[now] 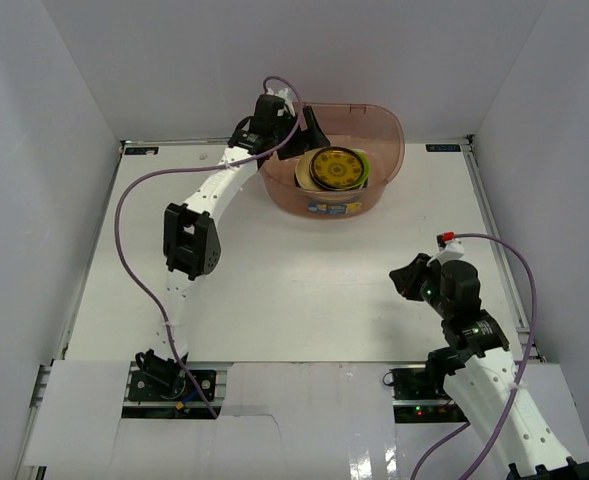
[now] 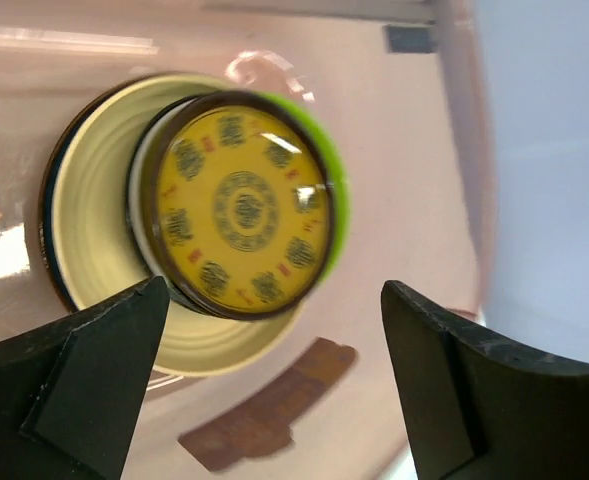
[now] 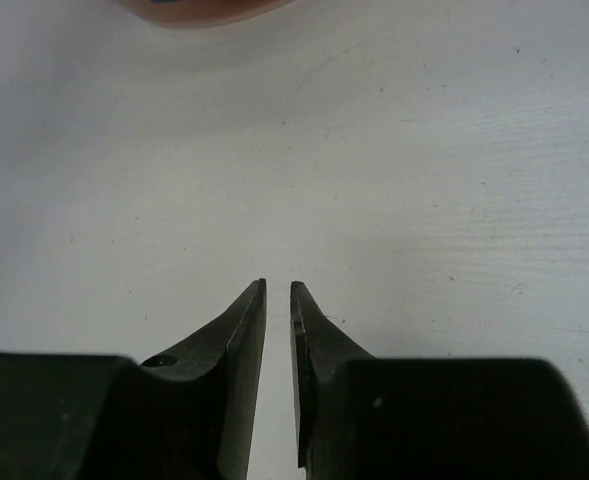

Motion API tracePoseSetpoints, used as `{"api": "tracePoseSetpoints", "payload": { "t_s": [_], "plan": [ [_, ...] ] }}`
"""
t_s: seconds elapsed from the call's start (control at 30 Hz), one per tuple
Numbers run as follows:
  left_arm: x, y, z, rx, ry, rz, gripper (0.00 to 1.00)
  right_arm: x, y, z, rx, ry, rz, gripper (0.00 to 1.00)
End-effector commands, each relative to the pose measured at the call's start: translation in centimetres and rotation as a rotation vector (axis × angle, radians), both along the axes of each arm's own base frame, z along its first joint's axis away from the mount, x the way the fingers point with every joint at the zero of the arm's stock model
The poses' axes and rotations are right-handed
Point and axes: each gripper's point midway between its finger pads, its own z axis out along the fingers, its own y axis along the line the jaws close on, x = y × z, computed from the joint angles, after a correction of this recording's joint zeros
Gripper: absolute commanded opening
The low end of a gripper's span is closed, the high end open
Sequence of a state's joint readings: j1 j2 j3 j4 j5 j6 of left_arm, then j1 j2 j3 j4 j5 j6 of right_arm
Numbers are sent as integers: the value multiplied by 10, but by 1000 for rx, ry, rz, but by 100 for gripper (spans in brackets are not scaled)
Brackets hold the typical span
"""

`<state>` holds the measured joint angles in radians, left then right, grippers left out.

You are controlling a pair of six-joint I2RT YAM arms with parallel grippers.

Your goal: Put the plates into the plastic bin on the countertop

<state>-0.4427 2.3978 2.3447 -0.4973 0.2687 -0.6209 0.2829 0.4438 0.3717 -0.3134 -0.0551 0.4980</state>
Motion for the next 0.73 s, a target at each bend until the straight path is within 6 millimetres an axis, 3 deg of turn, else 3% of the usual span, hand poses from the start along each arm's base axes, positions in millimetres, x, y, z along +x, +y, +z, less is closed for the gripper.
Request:
{"api": "tracePoseSetpoints", "payload": {
  "t_s": [0.0, 0.03, 0.1, 0.13, 0.17, 0.2, 0.23, 0.27, 0.3, 0.4, 0.47, 0.57, 0.6, 0.7],
  "plan": [
    [-42, 8, 169, -102, -320, -92, 98, 11, 9, 32, 37, -96, 34, 23],
    [-63, 18, 194, -104, -356, -97, 98, 11, 10, 32, 36, -90, 37, 25],
    [-84, 32, 211, -67, -409, -103, 98, 14, 11, 41, 42, -107, 40, 41],
    [-110, 46, 220, -53, -425, -106, 98, 15, 12, 44, 46, -115, 44, 52],
    [-124, 53, 222, -36, -439, -108, 98, 16, 13, 50, 48, -133, 49, 63],
    [-137, 62, 222, -10, -463, -115, 98, 21, 15, 69, 56, -192, 56, 86],
    [-147, 72, 220, 9, -469, -94, 98, 26, 12, 79, 32, -219, 46, 92],
    [-175, 87, 211, 23, -466, -89, 98, 30, 10, 93, 17, -251, 35, 90],
    [-188, 96, 206, 42, -473, -89, 98, 35, 8, 121, 7, -292, 25, 90],
    [-237, 129, 191, 72, -474, -49, 98, 40, -1, 169, -34, -361, -9, 90],
    [-271, 153, 184, 82, -494, -11, 98, 42, -12, 187, -50, -392, -69, 90],
    [-303, 173, 171, 77, -508, 19, 98, 39, -32, 215, -83, -482, -164, 90],
    [-318, 179, 153, 72, -498, 17, 98, 37, -40, 221, -100, -503, -194, 90],
    [-335, 188, 107, 86, -408, 25, 98, 32, -61, 236, -180, -519, -274, 90]
  ]
}}
